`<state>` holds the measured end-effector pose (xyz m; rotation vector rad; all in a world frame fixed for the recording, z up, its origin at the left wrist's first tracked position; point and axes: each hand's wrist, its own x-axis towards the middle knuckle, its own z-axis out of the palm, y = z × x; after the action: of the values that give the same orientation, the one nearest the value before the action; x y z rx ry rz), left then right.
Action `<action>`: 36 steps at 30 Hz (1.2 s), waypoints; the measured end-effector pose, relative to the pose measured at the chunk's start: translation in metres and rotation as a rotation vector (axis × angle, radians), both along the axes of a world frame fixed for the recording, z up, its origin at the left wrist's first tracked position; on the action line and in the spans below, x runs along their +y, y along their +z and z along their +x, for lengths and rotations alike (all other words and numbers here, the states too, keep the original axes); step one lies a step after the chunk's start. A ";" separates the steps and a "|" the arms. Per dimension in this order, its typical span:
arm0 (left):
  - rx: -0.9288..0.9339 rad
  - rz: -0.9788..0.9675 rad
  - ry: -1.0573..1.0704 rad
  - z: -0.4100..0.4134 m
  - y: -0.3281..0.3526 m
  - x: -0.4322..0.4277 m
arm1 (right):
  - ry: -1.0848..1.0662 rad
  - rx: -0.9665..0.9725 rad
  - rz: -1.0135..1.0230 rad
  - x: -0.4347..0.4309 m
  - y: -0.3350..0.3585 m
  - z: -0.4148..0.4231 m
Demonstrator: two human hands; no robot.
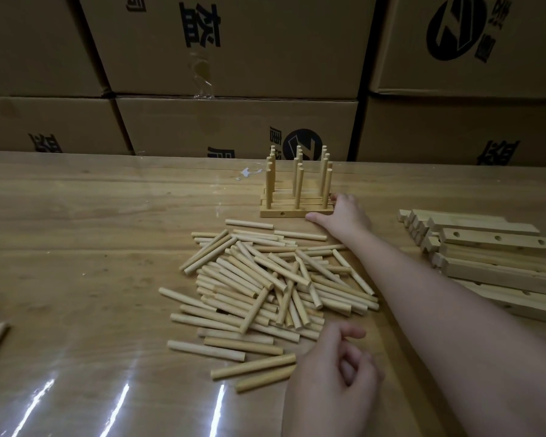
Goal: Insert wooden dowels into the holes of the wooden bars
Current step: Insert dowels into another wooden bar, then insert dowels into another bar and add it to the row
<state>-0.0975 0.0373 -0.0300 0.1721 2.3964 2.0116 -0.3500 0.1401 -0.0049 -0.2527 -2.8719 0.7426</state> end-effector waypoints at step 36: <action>-0.040 0.054 -0.028 0.008 0.029 -0.005 | 0.049 0.307 0.345 0.111 0.018 0.173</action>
<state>-0.0892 0.0322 -0.0015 0.1638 2.3039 2.0491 -0.1766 0.2509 0.0128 -0.0200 -2.6560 0.2538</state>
